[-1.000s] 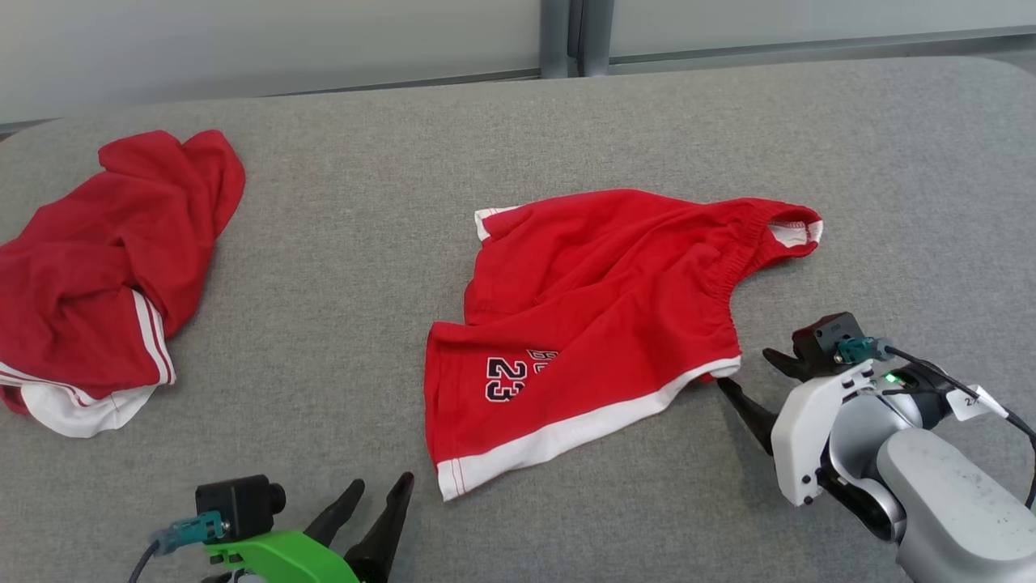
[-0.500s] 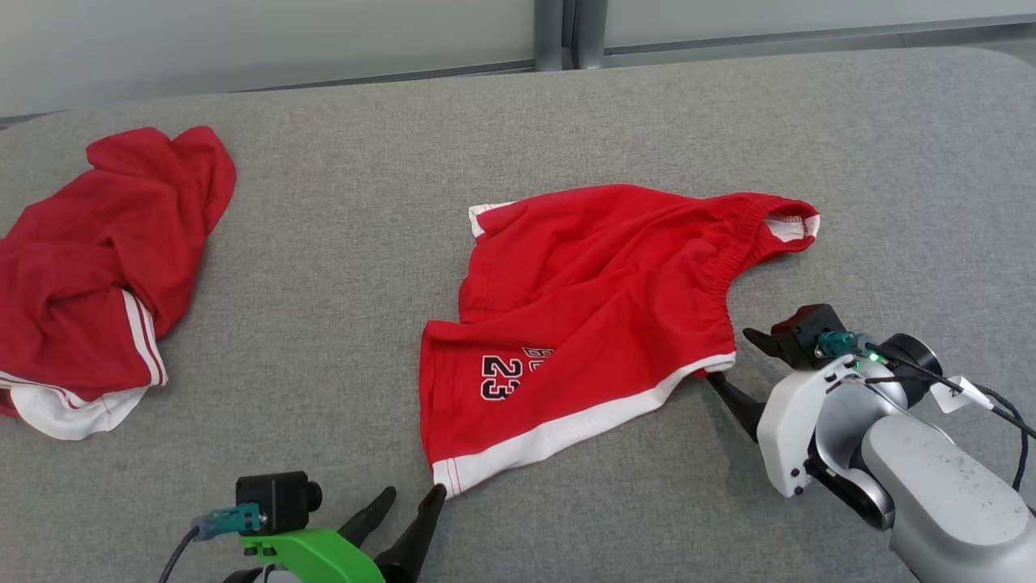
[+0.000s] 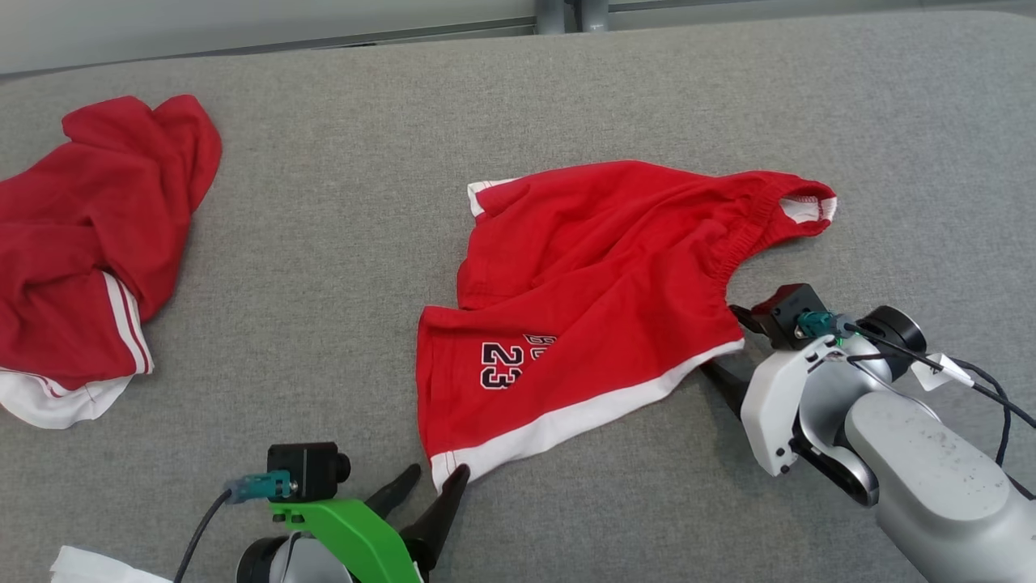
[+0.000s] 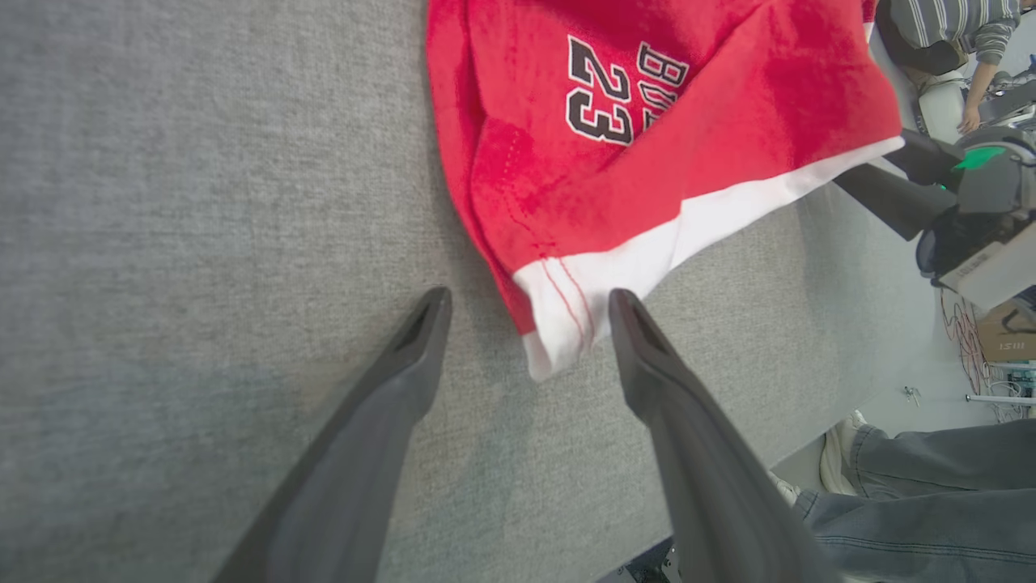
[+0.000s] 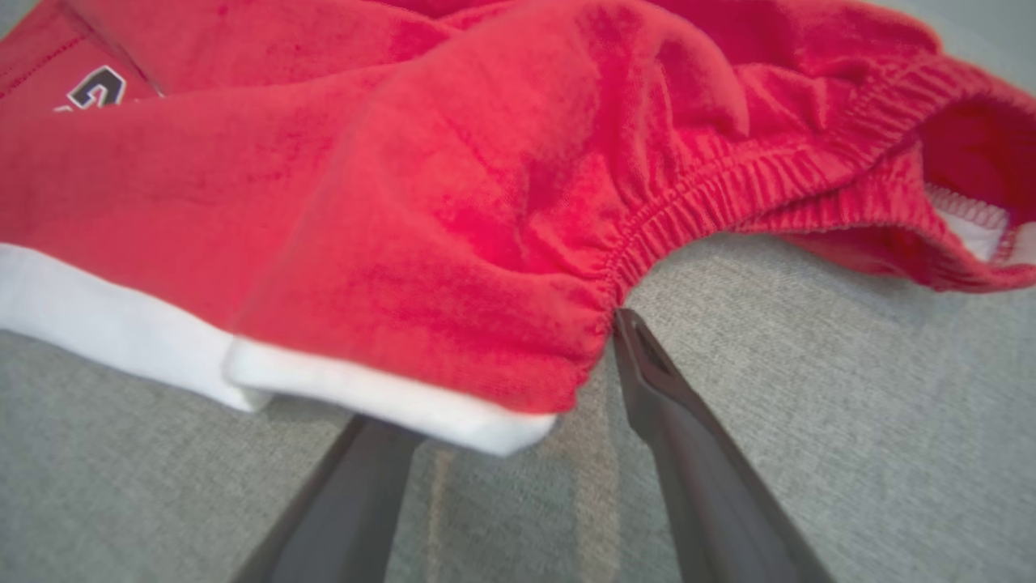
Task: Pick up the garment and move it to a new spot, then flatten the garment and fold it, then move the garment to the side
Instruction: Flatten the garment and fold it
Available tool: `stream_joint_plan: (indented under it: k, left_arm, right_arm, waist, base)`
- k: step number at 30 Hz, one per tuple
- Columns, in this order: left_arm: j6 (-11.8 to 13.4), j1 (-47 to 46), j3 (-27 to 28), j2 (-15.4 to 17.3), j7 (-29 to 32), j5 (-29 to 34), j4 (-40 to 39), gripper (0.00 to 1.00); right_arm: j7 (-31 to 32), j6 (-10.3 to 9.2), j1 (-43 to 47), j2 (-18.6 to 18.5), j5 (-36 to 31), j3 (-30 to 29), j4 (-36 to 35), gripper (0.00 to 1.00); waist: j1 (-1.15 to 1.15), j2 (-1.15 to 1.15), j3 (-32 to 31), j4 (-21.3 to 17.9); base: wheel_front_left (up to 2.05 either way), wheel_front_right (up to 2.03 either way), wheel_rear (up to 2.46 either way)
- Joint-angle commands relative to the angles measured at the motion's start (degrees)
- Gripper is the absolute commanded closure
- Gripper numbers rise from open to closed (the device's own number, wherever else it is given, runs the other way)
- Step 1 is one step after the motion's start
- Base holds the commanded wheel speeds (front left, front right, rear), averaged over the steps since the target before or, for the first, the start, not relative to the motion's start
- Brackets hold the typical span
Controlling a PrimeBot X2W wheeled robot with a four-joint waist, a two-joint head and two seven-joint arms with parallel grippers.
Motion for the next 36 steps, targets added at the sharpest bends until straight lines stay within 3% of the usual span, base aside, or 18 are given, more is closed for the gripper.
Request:
stream_joint_plan:
  k: [1, 6, 7, 8, 9, 11, 15, 19, 27, 32, 36]
  left_arm:
    - [-0.46, -0.73, -0.14, 0.32, 0.15, -0.17, -0.19, 0.0]
    - [-1.25, -0.73, -0.96, -0.22, 0.54, -0.97, 0.3, 0.0]
    - [-1.24, -1.13, -0.81, -0.72, -0.04, -1.41, 0.52, 0.34]
    - [-1.23, -1.5, -0.74, -1.23, -0.23, -1.77, 0.92, 0.78]
    - [-1.34, -1.8, -0.56, -1.7, -0.6, -2.29, 1.2, 1.0]
    - [-1.66, -2.43, -0.2, -2.28, -1.0, -3.11, 1.76, 1.0]
    - [-1.98, -3.24, 0.47, -2.57, -1.52, -3.88, 2.08, 1.0]
    - [-1.8, -3.33, 3.18, -1.16, -2.7, -5.17, -0.37, 1.0]
    - [0.66, -0.45, 10.36, 2.06, -3.28, -8.14, -12.18, 1.0]
    - [1.97, 2.32, 10.23, 2.74, -1.33, -9.24, -21.64, 1.0]
    - [3.4, 3.17, 9.97, 4.13, 0.92, -8.3, -29.37, 1.0]
  right_arm:
    - [-0.42, -0.02, -0.78, 0.25, 0.46, 0.4, 0.5, 0.0]
    - [-1.03, -0.02, -1.36, 0.58, 0.96, 1.42, 1.55, 0.0]
    - [-1.18, -0.02, -1.47, 0.69, 1.22, 1.61, 1.79, 0.0]
    - [-1.14, -0.02, -1.6, 0.82, 1.5, 1.94, 2.02, 0.19]
    - [-1.41, -0.02, -1.95, 0.91, 1.73, 2.11, 2.19, 0.54]
    - [-2.04, -0.02, -2.49, 1.01, 2.37, 2.79, 2.58, 1.0]
    - [-3.06, -0.02, -3.35, 0.14, 4.27, 4.05, 2.49, 1.0]
    - [-3.47, -0.02, -4.45, -3.39, 7.68, 4.89, 0.01, 1.0]
    - [4.35, -0.06, -2.95, -15.01, 13.73, 2.65, -12.25, 1.0]
    - [11.6, -0.06, 0.93, -21.43, 17.69, -2.83, -24.2, 1.0]
    - [17.3, -0.06, 5.06, -25.04, 20.35, -11.34, -34.0, 1.0]
  waist:
    - [0.0, 0.46, 0.45, 0.1]
    - [0.0, 0.46, 1.11, 0.33]
    - [0.0, 0.46, 1.25, 0.36]
    - [0.0, 0.46, 1.34, 0.37]
    - [0.0, 0.46, 1.49, 0.31]
    - [0.0, 0.46, 1.54, 0.18]
    - [0.0, 0.46, 1.11, -0.06]
    - [0.0, 0.46, -0.42, -0.95]
    - [0.0, 0.46, -4.38, -3.15]
    - [0.0, 0.46, -7.02, -4.17]
    - [0.0, 0.46, -8.49, -4.6]
  base:
    - [0.0, 0.0, 0.0]
    - [0.0, 0.0, 0.0]
    - [0.0, 0.0, 0.0]
    - [0.0, 0.0, 0.0]
    - [0.0, 0.0, 0.0]
    - [0.0, 0.0, 0.0]
    - [0.0, 0.0, 0.0]
    - [0.0, 0.0, 0.0]
    - [0.0, 0.0, 0.0]
    - [0.0, 0.0, 0.0]
    - [0.0, 0.0, 0.0]
